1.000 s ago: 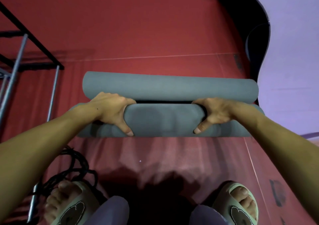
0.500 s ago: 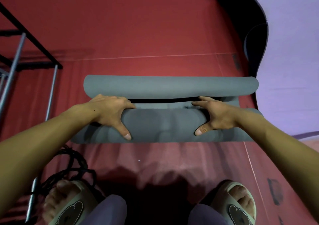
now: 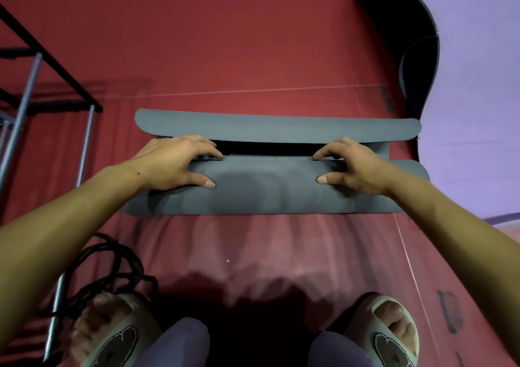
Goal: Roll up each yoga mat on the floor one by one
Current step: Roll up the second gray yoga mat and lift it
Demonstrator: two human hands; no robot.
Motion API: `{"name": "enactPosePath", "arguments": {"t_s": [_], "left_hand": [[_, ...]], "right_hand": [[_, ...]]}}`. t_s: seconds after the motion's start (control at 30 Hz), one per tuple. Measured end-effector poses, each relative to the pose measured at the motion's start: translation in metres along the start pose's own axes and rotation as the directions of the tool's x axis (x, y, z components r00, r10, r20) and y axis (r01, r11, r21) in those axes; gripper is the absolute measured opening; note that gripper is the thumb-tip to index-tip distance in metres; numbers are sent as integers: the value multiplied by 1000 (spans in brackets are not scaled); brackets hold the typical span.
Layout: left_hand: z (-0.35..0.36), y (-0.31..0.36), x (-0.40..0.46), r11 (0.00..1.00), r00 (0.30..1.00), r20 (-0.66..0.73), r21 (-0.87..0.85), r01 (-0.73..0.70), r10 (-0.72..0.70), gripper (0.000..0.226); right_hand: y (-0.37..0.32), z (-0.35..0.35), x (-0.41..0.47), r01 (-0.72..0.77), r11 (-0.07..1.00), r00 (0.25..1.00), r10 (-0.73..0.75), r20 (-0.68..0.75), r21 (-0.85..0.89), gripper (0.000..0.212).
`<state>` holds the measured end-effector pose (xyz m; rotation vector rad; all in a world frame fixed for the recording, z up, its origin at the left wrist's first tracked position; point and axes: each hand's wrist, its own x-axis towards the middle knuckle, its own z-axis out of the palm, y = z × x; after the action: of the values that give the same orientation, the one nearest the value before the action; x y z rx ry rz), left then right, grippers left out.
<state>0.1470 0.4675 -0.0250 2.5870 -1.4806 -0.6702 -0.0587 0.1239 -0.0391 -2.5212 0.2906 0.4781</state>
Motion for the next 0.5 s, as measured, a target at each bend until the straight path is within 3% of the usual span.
{"name": "enactPosePath", "arguments": {"t_s": [0.13,0.27,0.5], "left_hand": [[3,1,0,998,997,-52,-16,-56,55,51],[6,0,3,998,991,-114,21,-67,69,49],[16,4,3,993,965,-248,101,-64,87,32]], "right_hand": [[2,2,4,4,997,999,-6,-37,-73,46],[-4,1,2,-33,985,998,22,-64,-171,52],[-14,8,4,-84,960,981,33,-189,-267,35]]}}
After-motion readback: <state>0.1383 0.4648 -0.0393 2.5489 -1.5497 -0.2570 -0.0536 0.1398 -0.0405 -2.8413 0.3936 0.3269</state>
